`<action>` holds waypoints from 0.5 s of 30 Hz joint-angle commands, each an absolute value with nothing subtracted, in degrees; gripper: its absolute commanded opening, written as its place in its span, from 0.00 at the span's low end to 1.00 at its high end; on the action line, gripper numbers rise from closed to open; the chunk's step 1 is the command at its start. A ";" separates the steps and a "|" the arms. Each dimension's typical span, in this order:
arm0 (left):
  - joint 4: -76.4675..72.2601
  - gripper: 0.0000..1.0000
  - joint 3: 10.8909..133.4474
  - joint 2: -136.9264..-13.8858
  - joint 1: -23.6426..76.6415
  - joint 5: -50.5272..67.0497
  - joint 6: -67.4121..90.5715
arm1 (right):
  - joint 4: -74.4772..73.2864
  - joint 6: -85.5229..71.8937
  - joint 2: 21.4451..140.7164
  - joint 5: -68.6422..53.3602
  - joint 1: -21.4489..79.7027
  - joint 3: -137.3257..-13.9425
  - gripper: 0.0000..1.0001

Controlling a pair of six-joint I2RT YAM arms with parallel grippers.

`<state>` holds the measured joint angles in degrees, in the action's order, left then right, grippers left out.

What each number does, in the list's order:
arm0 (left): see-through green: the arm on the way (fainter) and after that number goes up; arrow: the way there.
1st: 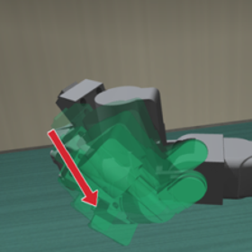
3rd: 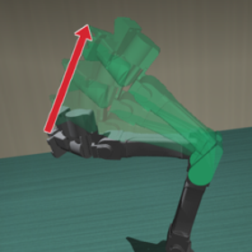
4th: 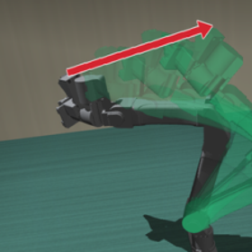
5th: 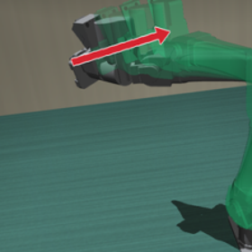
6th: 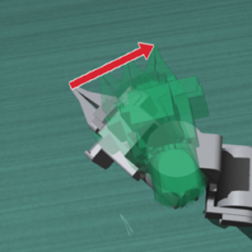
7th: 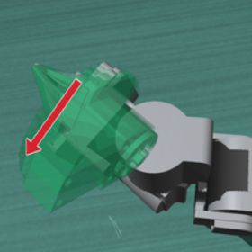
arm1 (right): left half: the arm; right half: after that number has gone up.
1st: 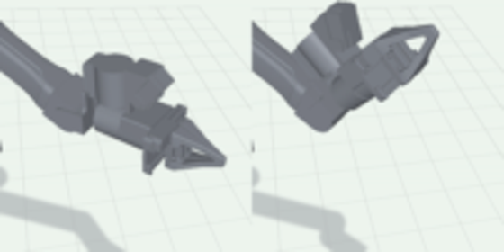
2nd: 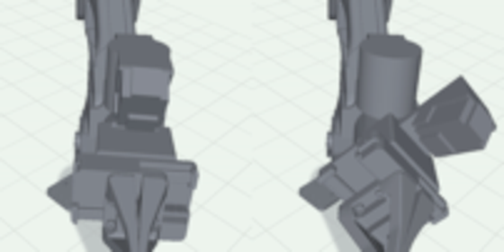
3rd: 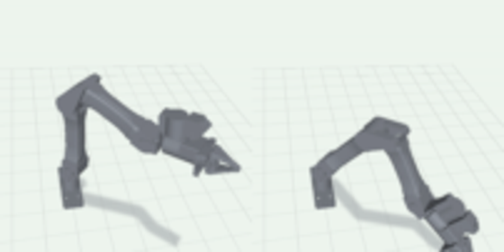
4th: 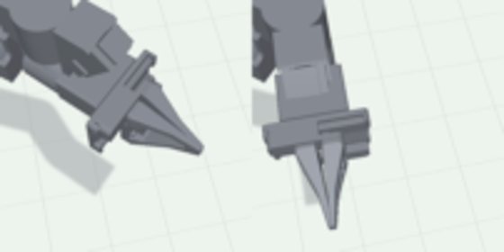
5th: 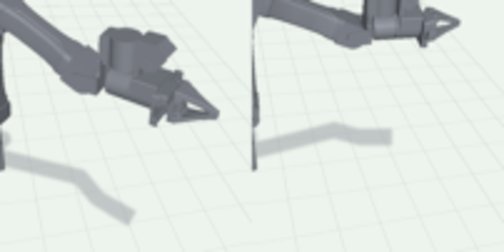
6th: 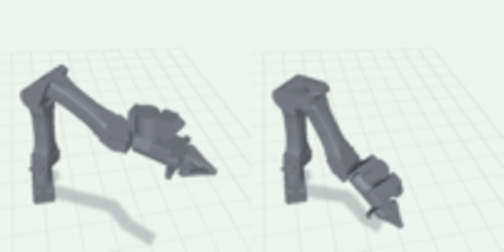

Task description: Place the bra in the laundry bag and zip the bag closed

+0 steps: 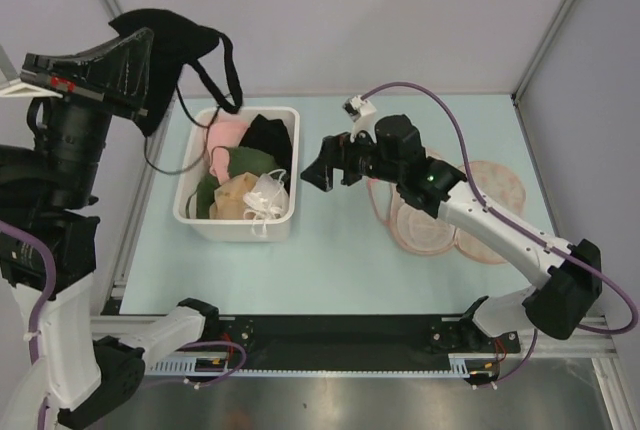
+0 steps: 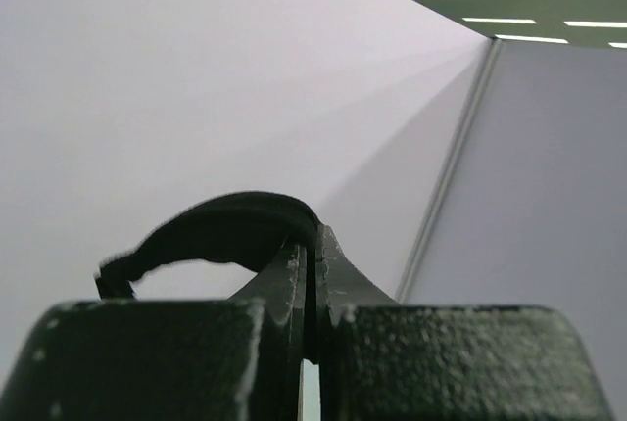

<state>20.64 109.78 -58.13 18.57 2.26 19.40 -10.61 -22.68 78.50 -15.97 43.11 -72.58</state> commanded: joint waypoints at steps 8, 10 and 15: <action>27.60 0.00 119.01 -67.67 18.46 22.74 28.27 | -14.39 -17.59 76.47 -10.48 44.12 -83.68 1.00; 26.81 0.00 114.71 -68.11 18.63 28.45 32.76 | -15.81 -14.95 72.97 -8.88 44.30 -82.71 1.00; 23.20 0.00 99.35 -65.48 26.77 23.84 43.94 | -14.33 -6.52 63.03 -2.30 47.01 -75.43 1.00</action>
